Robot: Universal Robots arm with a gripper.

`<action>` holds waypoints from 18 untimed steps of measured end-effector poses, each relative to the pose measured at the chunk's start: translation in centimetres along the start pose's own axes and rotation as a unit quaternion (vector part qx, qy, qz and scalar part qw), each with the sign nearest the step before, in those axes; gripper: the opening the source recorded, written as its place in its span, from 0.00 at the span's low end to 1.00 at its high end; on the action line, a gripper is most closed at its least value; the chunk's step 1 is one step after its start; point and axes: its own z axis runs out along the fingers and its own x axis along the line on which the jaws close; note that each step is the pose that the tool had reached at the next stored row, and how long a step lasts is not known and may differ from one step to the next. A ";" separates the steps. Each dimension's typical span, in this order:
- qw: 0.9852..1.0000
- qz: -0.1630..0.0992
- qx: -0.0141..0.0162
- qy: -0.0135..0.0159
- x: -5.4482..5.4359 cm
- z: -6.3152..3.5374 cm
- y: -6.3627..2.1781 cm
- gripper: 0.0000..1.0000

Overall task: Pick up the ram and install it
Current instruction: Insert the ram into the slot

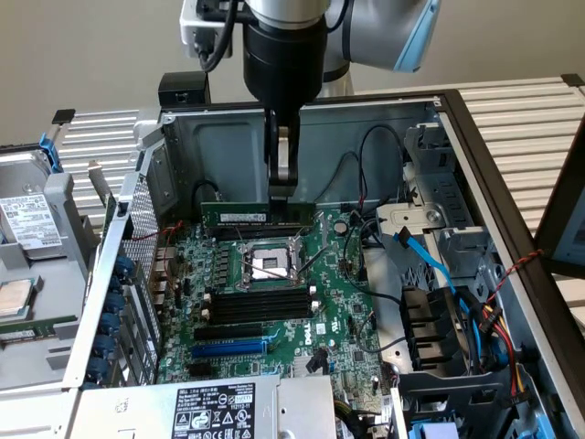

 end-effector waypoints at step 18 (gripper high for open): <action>1.000 0.006 0.008 0.004 0.0 2.76 -0.21 0.13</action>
